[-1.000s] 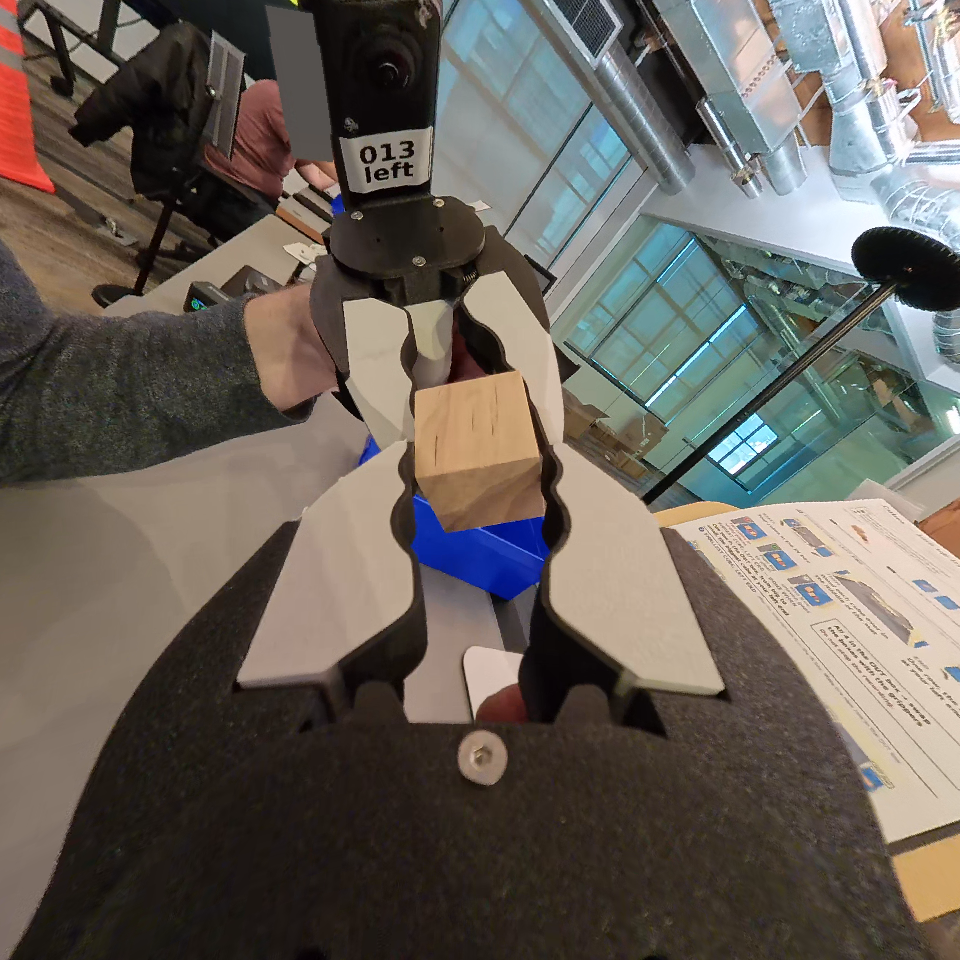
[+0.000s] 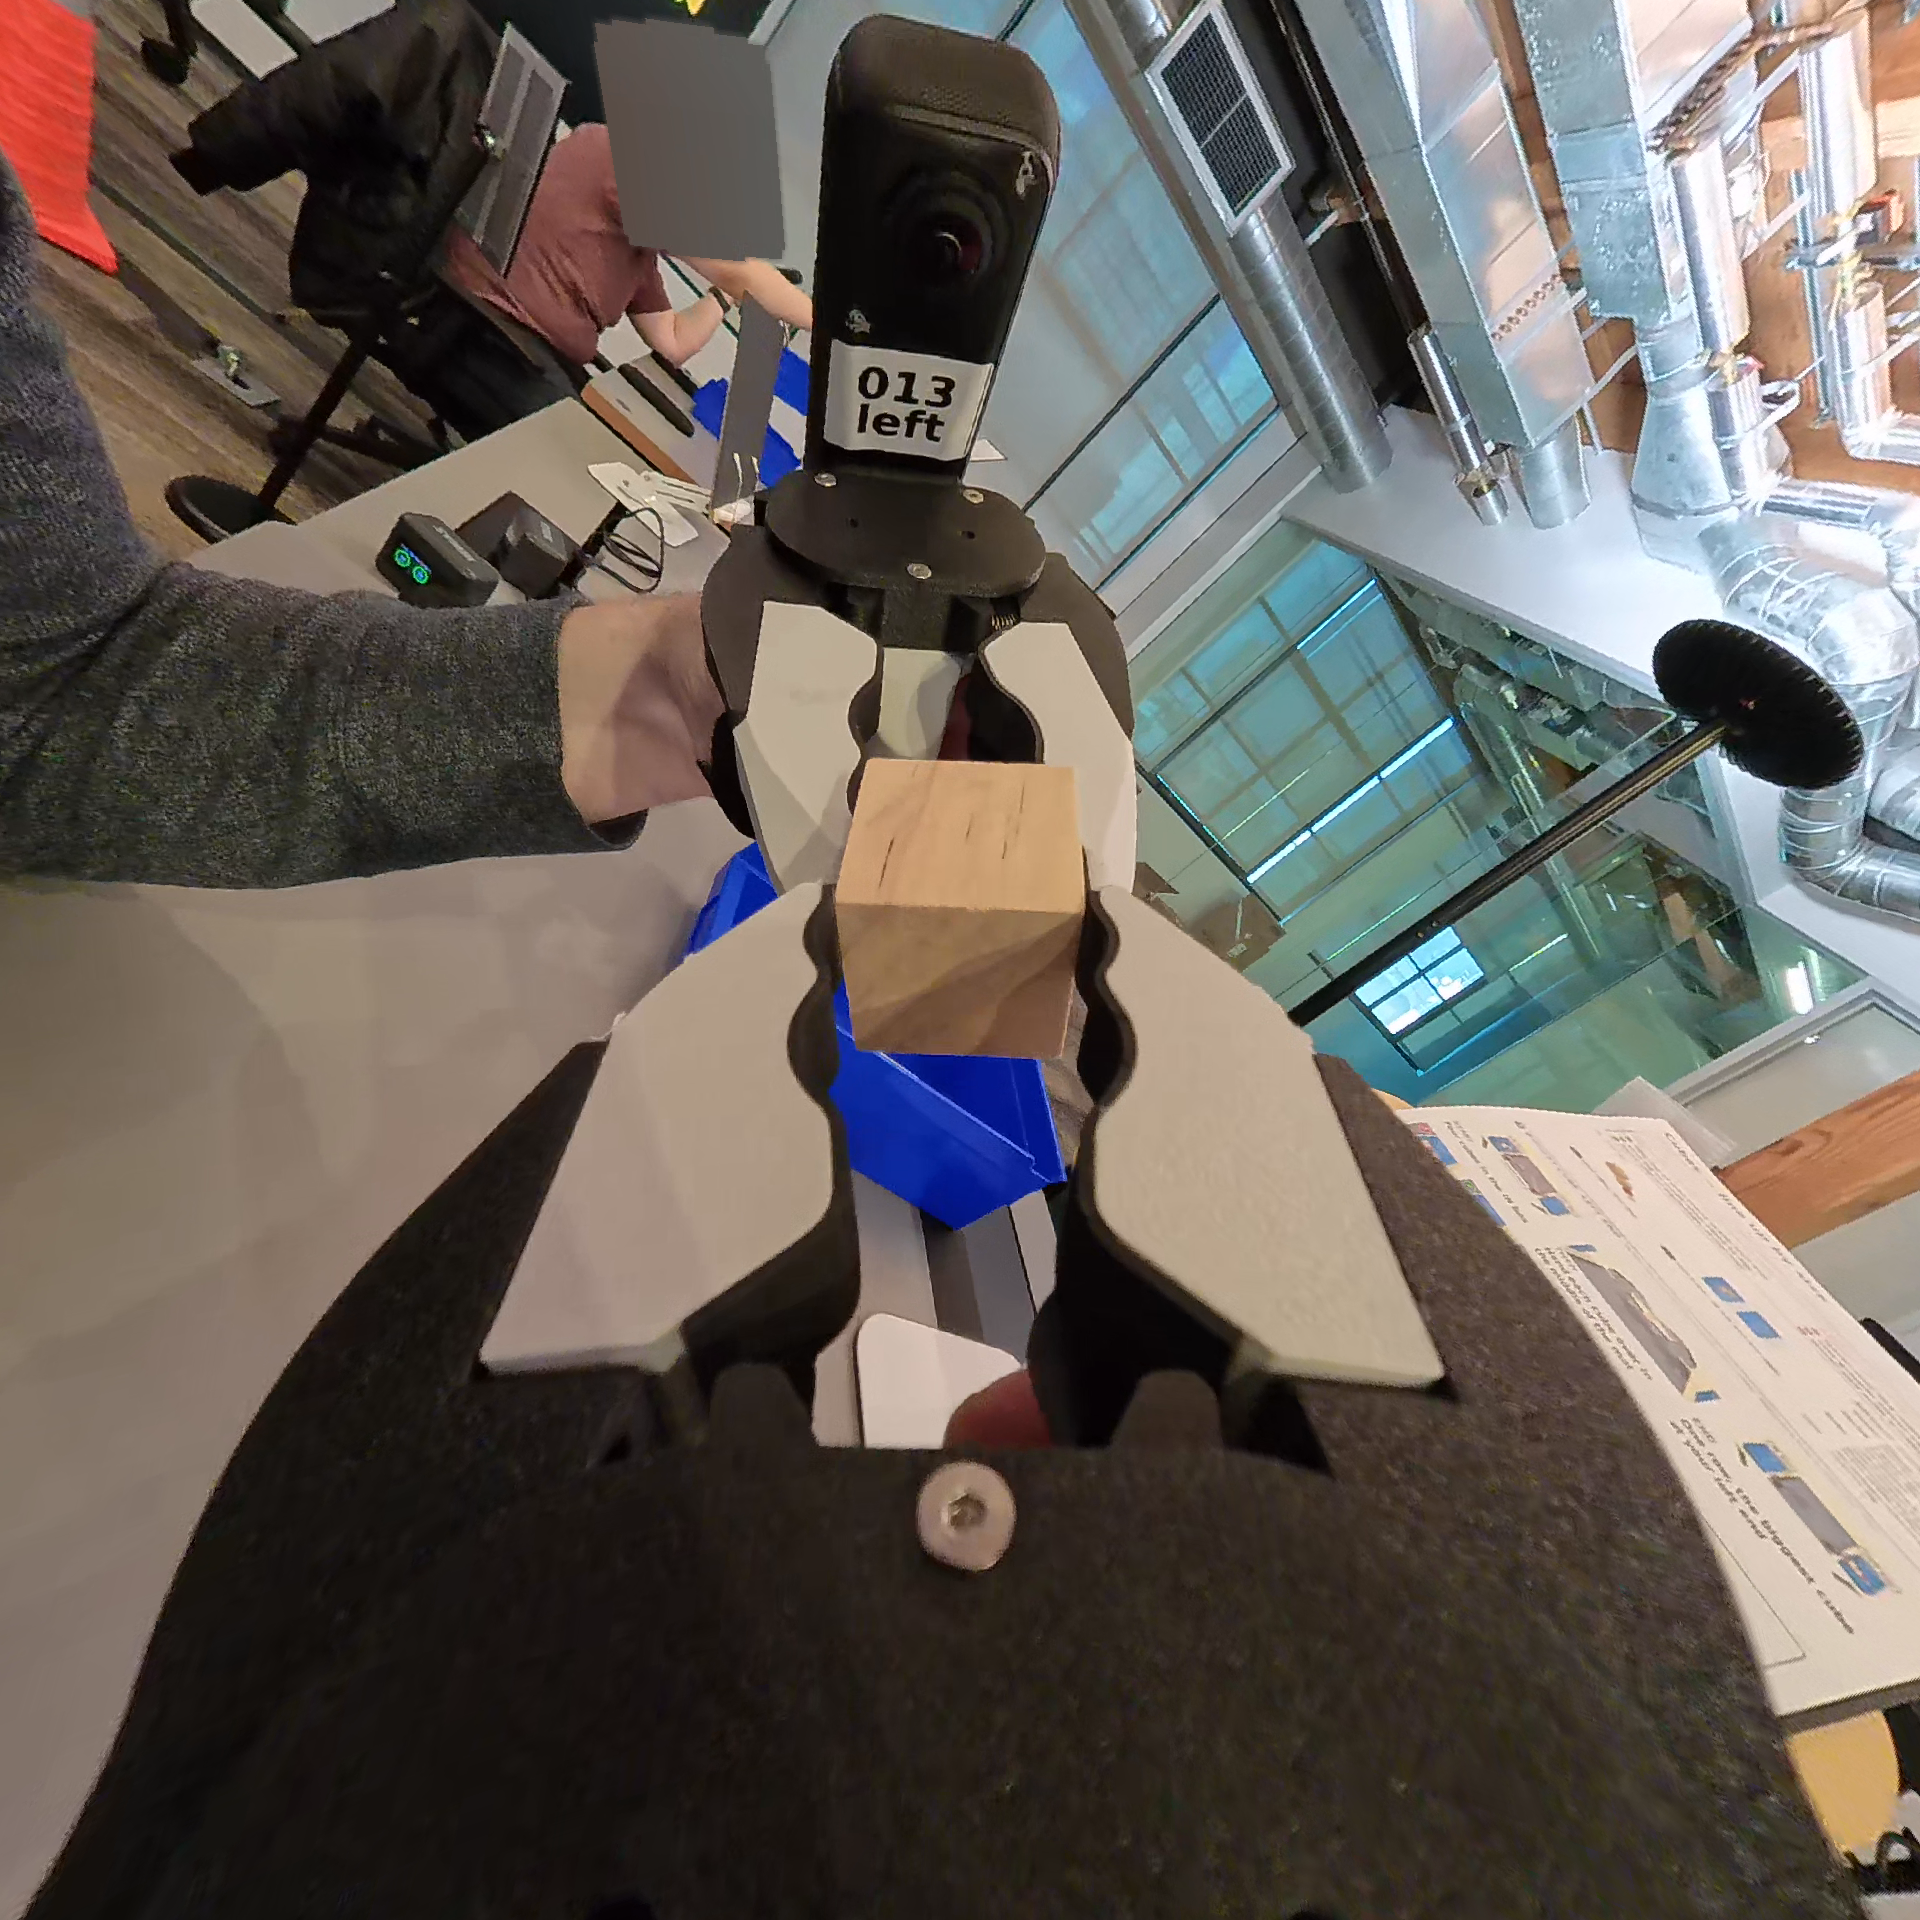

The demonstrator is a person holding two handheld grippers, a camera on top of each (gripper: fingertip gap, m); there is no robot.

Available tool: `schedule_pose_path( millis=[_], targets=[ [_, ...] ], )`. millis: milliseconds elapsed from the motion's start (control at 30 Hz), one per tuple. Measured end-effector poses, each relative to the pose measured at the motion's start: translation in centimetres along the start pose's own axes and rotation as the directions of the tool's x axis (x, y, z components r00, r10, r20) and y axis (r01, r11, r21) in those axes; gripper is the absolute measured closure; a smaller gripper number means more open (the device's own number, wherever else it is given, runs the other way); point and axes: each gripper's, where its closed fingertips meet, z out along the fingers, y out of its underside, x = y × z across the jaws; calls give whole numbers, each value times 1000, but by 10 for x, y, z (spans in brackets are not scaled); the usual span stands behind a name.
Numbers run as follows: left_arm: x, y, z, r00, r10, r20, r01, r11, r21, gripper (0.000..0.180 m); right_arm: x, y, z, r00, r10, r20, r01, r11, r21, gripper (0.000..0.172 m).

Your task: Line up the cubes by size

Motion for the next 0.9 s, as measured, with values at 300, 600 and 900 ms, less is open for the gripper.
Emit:
schedule_pose_path(
  millis=[300, 600, 900],
  targets=[
    [-1, -5, -3, 1000, 1, 7, -1, 1000, 22, 134, 1, -5, 1, 1000, -8, -13, 8, 1000, 17, 129],
    [-14, -10, -15, 996, 13, 89, -18, 998, 54, 146, 16, -12, -8, 996, 42, -73, -37, 997, 70, 129],
    [-27, -7, -38, 980, 76, 185, -79, 997, 10, 180, 35, -4, -28, 990, 34, -135, -33, 999, 14, 129]
  ],
)
